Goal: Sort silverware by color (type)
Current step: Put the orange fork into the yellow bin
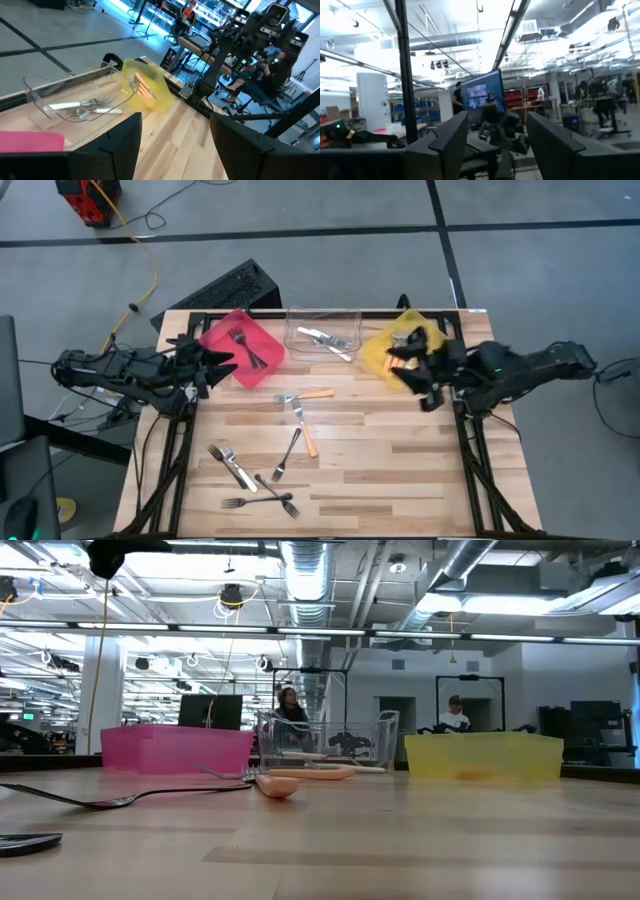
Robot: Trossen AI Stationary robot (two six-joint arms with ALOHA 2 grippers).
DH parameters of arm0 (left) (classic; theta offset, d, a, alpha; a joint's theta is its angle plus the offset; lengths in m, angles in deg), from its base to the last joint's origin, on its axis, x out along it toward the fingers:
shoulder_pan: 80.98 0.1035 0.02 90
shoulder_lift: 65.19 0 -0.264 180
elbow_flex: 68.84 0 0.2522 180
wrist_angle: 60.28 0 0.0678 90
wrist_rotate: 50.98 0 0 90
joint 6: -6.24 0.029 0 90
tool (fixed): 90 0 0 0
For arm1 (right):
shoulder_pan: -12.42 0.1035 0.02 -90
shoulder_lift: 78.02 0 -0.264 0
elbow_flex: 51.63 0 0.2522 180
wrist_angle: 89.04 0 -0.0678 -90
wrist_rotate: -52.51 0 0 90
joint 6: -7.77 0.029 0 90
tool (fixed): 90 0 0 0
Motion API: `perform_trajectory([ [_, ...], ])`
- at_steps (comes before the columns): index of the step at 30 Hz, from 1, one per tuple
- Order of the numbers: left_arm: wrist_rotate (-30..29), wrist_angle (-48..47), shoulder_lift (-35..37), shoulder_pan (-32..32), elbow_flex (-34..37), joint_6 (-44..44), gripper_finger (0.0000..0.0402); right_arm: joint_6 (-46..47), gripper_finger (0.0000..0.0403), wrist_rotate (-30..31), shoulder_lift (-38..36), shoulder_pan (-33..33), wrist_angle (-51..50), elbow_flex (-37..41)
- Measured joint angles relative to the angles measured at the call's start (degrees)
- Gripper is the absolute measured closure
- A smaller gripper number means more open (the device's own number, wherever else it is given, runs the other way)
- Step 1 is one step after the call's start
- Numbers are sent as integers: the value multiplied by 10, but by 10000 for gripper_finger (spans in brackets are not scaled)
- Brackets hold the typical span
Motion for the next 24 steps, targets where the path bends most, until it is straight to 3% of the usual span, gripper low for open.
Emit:
perform_trajectory([
  [8,-1,0,2,0,0,-35,182,-12,177,36,-166,0,-169,0],
  [24,-3,-3,2,0,0,-72,182,-13,177,32,-342,1,-394,0],
])
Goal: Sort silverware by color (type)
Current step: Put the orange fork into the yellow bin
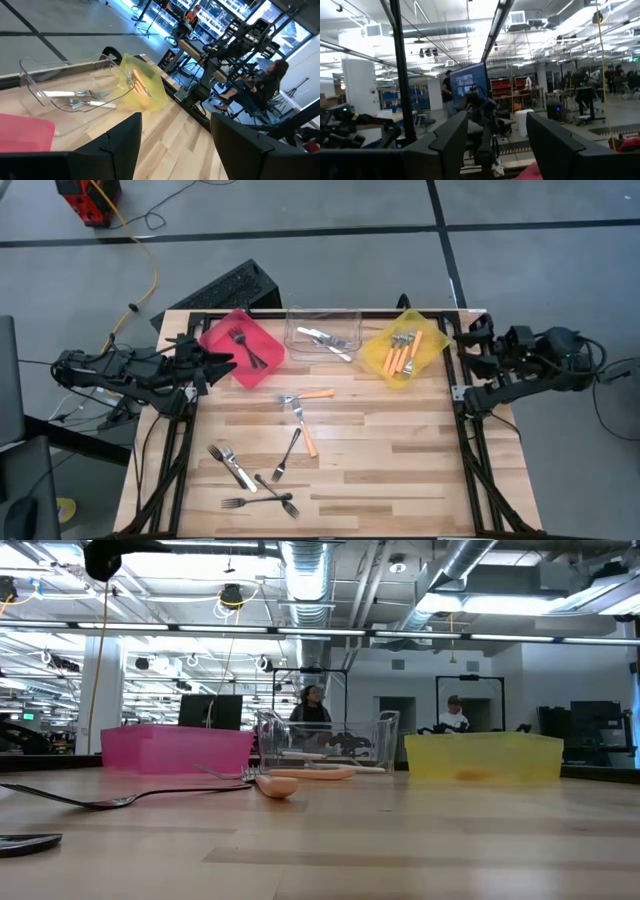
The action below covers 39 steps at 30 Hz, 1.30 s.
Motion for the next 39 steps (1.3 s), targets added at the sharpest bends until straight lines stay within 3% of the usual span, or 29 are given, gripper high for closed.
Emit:
perform_trajectory([
  [13,-5,-37,43,30,0,-30,182,0,177,13,-38,-1,-94,0],
  [25,-15,-63,63,62,0,-17,182,-5,177,72,-40,-1,-140,1],
  [39,-44,-90,67,63,0,-19,182,13,177,103,-139,-1,15,145],
])
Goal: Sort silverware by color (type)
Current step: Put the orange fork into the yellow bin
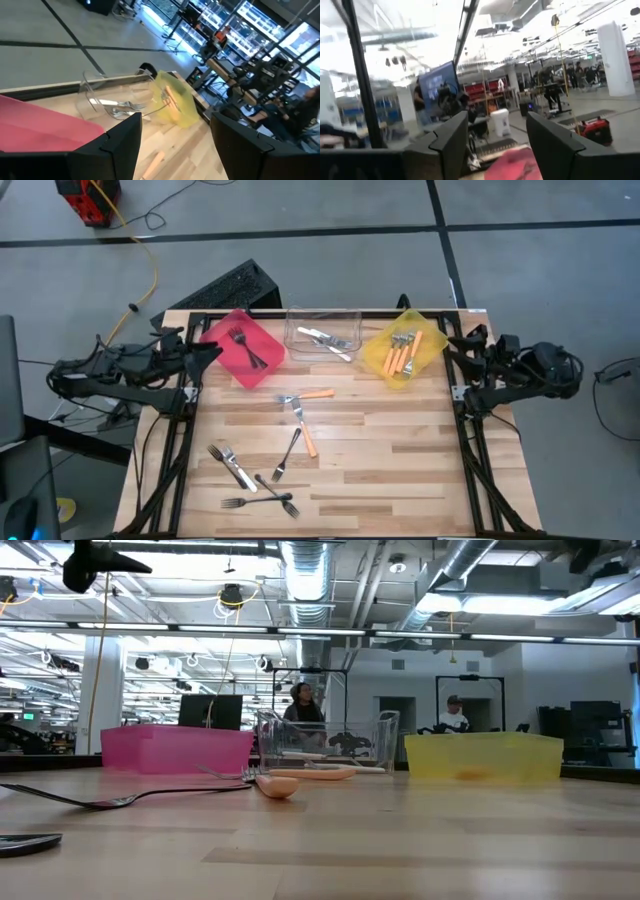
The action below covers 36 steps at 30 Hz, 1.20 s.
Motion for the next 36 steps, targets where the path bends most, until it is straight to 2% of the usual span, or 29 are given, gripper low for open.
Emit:
perform_trajectory([
  [6,-4,-5,1,0,8,-6,182,24,177,7,-21,0,-5,20],
  [13,-6,10,30,0,93,-101,182,35,177,14,-18,0,-4,34],
  [19,5,113,42,0,147,-84,182,44,177,15,-21,0,-41,35],
  [25,1,137,42,0,151,-67,182,80,177,15,-21,0,-59,54],
  [36,-1,136,41,0,151,-71,182,91,177,14,-21,0,-5,103],
])
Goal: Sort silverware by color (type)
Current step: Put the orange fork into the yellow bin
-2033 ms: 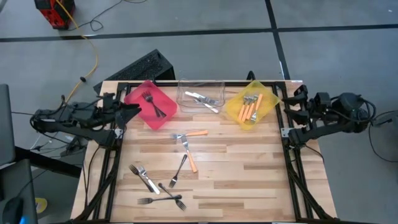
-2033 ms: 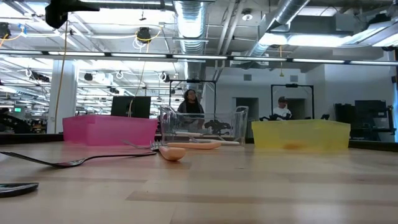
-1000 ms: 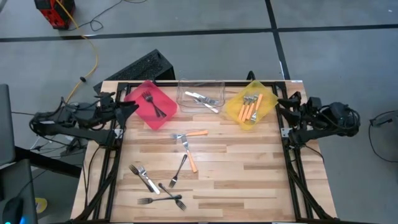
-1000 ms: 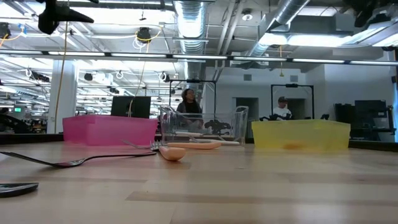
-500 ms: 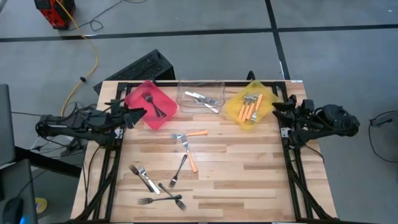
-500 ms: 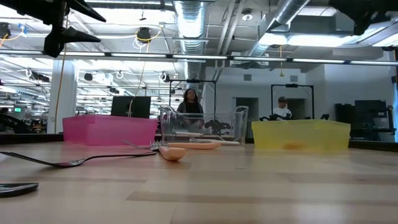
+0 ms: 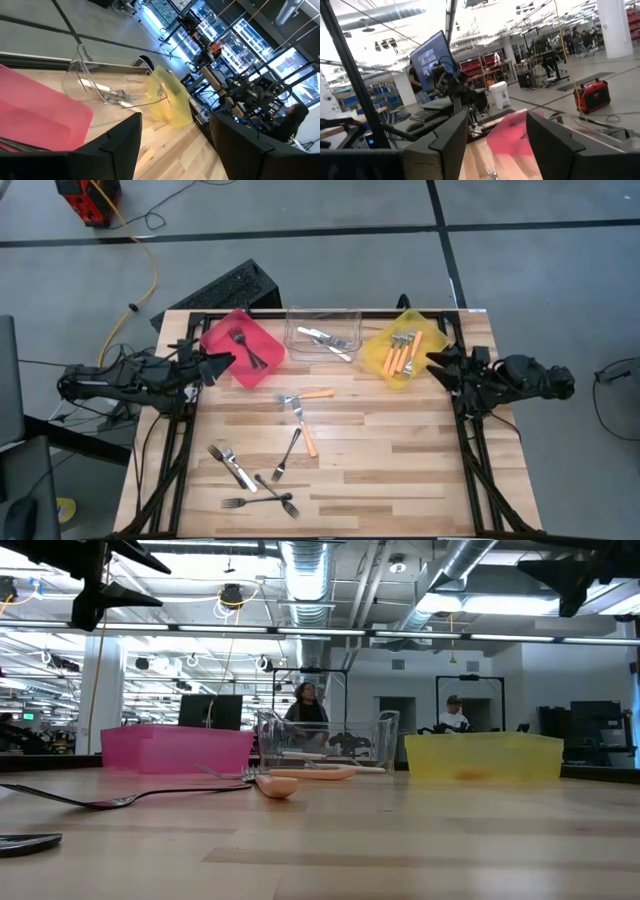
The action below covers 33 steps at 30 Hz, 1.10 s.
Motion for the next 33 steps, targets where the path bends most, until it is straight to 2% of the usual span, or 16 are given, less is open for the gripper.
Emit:
perform_trajectory([
  [14,3,-1,0,0,0,4,182,29,177,-1,0,0,9,30],
  [23,9,-10,0,0,0,15,182,43,177,-1,0,0,143,98],
  [33,26,-24,0,0,0,22,182,41,177,-1,1,1,133,98],
])
